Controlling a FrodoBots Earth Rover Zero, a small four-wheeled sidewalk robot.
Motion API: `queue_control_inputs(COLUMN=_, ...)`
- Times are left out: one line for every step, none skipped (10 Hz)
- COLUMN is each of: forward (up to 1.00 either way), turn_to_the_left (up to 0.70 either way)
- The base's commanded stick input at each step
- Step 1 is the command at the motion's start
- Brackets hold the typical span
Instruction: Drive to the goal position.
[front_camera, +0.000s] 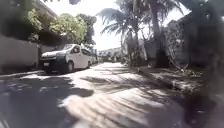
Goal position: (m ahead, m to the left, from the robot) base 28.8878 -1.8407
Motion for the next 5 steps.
queue_control_inputs(forward=1.0, turn_to_the_left=-0.06)
queue_control_inputs(forward=1.0, turn_to_the_left=-0.04)
queue_control_inputs(forward=1.0, turn_to_the_left=-0.04)
queue_control_inputs(forward=1.0, turn_to_the_left=-0.04)
queue_control_inputs(forward=1.0, turn_to_the_left=-0.03)
